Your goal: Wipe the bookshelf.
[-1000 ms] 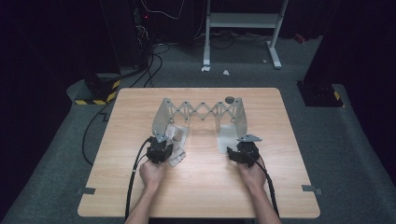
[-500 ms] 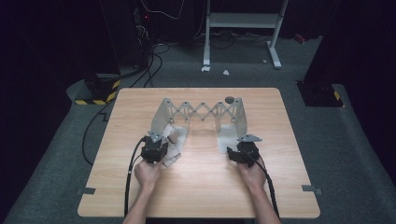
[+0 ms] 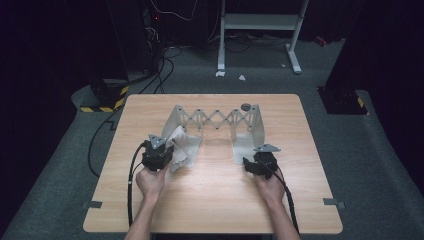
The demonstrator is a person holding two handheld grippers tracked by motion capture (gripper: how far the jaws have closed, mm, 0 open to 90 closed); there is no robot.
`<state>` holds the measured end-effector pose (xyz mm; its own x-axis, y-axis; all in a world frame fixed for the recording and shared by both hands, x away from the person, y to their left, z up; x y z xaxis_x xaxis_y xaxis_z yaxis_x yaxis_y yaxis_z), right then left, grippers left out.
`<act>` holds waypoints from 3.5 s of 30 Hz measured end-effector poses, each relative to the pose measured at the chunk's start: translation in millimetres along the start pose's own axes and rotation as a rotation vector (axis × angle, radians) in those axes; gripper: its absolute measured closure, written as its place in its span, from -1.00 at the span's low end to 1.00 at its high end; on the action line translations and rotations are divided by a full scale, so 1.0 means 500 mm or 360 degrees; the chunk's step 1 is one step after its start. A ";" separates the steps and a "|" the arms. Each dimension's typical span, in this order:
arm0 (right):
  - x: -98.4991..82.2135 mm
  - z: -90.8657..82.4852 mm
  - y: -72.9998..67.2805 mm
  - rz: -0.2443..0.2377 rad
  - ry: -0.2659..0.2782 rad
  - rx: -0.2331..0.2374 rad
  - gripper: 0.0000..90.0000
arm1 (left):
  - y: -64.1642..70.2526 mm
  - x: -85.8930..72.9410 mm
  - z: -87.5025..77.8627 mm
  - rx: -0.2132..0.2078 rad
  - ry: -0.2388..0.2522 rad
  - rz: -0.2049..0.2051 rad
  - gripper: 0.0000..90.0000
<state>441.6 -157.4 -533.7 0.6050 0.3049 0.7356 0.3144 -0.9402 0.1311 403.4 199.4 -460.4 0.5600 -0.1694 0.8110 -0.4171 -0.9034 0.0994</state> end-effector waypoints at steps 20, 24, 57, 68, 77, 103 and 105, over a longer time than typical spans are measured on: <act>0.000 0.000 0.000 -0.0004 0.0002 -0.0001 -0.21 | 0.009 0.071 -0.074 -0.0017 0.0051 0.0011 0.72; 0.000 0.000 0.000 -0.0004 0.0002 -0.0001 -0.21 | 0.010 0.089 -0.079 -0.0026 0.0054 0.0000 0.72; 0.000 0.001 0.000 -0.0001 0.0001 -0.0001 -0.21 | -0.005 -0.050 0.066 -0.0009 -0.0123 -0.0080 0.72; -0.001 -0.001 -0.001 0.0000 0.0000 -0.0001 -0.21 | 0.000 -0.073 0.102 0.0017 -0.0195 -0.0056 0.72; 0.000 0.000 -0.001 -0.0002 0.0001 -0.0001 -0.22 | 0.004 -0.070 0.104 0.0026 -0.0191 -0.0039 0.72; -0.001 -0.001 -0.002 -0.0001 0.0001 -0.0006 -0.22 | 0.013 0.097 -0.027 0.0020 0.0035 -0.0026 0.72; 0.000 -0.001 -0.002 0.0000 0.0000 -0.0006 -0.22 | 0.012 0.109 -0.025 0.0021 0.0032 -0.0023 0.72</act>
<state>440.8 -156.5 -533.8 0.6050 0.3048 0.7356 0.3115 -0.9408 0.1336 422.3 189.5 -408.6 0.5513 -0.1485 0.8210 -0.3996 -0.9108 0.1036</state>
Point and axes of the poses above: each handheld gripper's, and its own axes: z roughly forward along the jaws, x roughly out of its top, y roughly to its right, the point moved 1 cm from there along z, roughly forward along the jaws, and after that the axes turned 11 degrees about -x, right-handed, at the moved point
